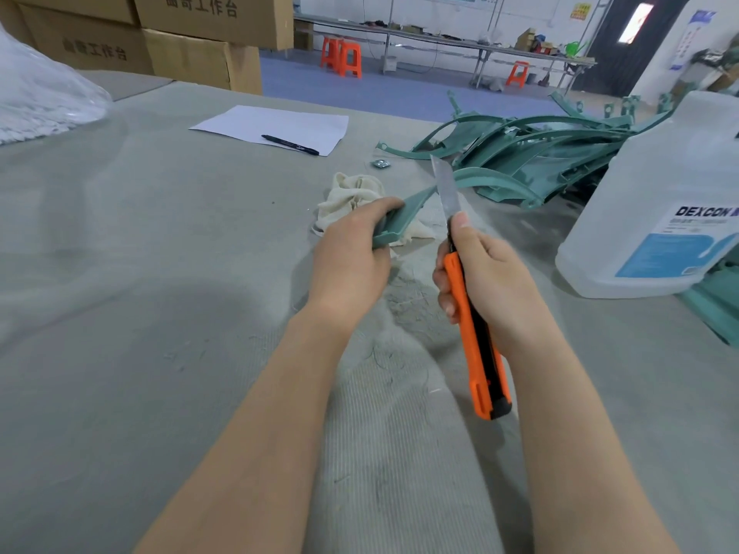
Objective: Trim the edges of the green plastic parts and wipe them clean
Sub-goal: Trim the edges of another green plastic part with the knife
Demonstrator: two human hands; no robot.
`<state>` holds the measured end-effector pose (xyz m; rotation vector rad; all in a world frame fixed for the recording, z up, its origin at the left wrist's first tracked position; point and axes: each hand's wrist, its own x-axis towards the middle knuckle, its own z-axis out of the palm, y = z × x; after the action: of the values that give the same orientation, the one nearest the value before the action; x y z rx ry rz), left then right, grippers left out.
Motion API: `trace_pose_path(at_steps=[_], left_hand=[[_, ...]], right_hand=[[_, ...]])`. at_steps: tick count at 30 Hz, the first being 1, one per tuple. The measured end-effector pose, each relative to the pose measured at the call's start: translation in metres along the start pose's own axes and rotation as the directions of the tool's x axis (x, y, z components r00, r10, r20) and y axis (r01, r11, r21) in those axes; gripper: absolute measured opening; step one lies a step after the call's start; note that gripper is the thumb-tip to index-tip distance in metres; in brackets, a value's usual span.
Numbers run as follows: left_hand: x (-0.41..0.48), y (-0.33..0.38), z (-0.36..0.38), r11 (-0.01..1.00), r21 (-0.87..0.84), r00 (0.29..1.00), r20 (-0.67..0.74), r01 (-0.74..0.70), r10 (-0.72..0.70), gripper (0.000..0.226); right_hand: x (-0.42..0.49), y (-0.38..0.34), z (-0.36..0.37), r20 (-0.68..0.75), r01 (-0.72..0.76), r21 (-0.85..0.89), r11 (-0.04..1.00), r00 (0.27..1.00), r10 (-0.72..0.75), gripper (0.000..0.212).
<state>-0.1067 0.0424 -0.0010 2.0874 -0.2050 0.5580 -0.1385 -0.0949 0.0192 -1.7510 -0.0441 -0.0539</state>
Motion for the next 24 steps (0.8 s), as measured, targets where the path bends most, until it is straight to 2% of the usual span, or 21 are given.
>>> trace_pose_path(at_steps=[7, 13, 16, 18, 20, 22, 24], left_hand=[[0.000, -0.002, -0.001, 0.999, 0.010, 0.999, 0.024, -0.041, 0.041, 0.056], [0.001, -0.006, 0.002, 0.997, 0.074, 1.000, 0.008, -0.007, 0.007, 0.051], [0.003, -0.008, 0.000, 0.998, 0.049, 0.999, 0.028, 0.027, -0.028, 0.051], [0.003, -0.009, -0.003, 0.999, 0.040, 0.999, 0.043, -0.009, 0.008, 0.051], [0.003, -0.009, -0.006, 0.997, 0.030, 0.996, 0.058, -0.070, 0.068, 0.054], [0.003, -0.010, -0.007, 0.993, 0.043, 0.991, 0.084, -0.112, 0.108, 0.058], [0.004, -0.011, -0.007, 0.986, 0.074, 0.984, 0.106, -0.149, 0.141, 0.058]], right_hand=[[0.000, 0.001, 0.002, 0.072, -0.013, -0.055, 0.998, 0.997, 0.017, 0.048], [-0.003, 0.002, 0.006, 0.263, 0.025, -0.096, 0.995, 0.965, 0.002, 0.049], [-0.005, 0.002, 0.007, 0.352, 0.041, -0.110, 0.993, 0.936, 0.000, 0.049], [-0.004, 0.000, 0.003, 0.310, 0.055, -0.062, 0.997, 0.950, -0.033, 0.049], [-0.002, 0.000, -0.004, 0.177, 0.034, 0.001, 0.999, 0.984, -0.033, 0.047], [0.002, 0.001, -0.013, 0.028, -0.005, -0.007, 1.000, 1.000, 0.006, 0.047], [0.004, 0.003, -0.018, -0.060, -0.041, -0.047, 0.998, 0.997, 0.039, 0.047]])
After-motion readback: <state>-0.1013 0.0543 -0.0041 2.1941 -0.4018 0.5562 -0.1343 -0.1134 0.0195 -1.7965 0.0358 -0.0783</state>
